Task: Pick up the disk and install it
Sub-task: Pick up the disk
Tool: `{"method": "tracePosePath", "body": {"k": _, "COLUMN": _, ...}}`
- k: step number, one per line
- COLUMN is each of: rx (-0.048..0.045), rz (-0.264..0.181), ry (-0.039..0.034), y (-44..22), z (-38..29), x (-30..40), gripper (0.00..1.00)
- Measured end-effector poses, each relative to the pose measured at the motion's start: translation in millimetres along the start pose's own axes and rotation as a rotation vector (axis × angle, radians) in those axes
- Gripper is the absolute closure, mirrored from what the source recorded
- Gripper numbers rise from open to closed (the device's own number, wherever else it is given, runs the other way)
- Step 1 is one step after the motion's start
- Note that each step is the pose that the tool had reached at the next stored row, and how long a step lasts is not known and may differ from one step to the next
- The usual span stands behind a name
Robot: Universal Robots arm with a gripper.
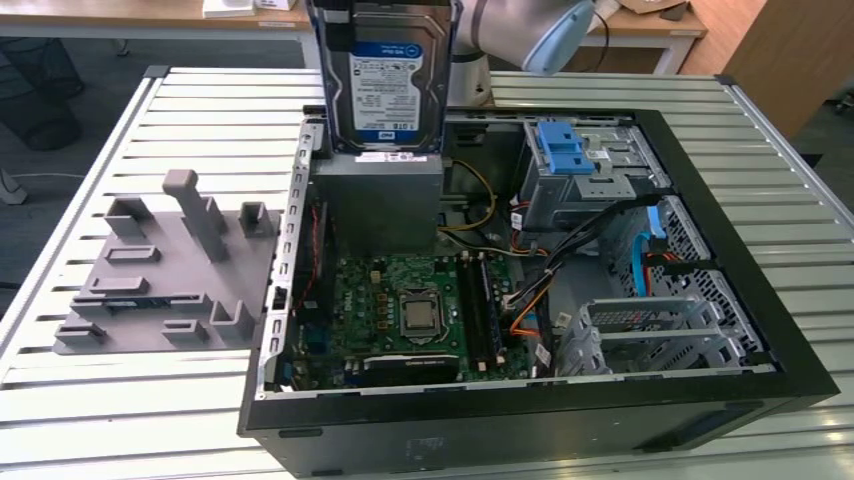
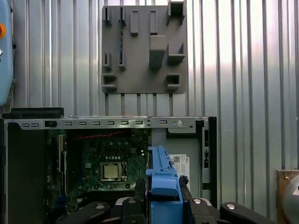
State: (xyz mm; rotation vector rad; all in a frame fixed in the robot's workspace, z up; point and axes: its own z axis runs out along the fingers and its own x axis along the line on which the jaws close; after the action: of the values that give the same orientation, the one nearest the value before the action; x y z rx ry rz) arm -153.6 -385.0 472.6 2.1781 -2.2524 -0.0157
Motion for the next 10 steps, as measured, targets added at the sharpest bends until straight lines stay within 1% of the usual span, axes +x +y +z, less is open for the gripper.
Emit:
{"method": "tracePosePath", "body": {"k": 2, "rx": 0.0001, "rz": 0.000, "ry": -0.0002, "y": -2.3, "z": 0.0, "x": 2.7, "gripper": 0.64}}
{"method": "tracePosePath", "body": {"k": 4, "rx": 0.0001, "rz": 0.000, "ry": -0.0001, "y": -8.3, "z": 0.0, "x": 4.0, "gripper": 0.64}}
{"method": "tracePosePath", "body": {"k": 7, "rx": 0.0001, "rz": 0.000, "ry": -0.0001, "y": -19.3, "z": -0.1, "x": 4.9, "gripper": 0.64}}
{"method": "tracePosePath", "body": {"k": 10, "rx": 0.0000, "rz": 0.000, "ry": 0.0000, "y": -27.4, "z": -0.3, "x": 5.6, "gripper": 0.64}}
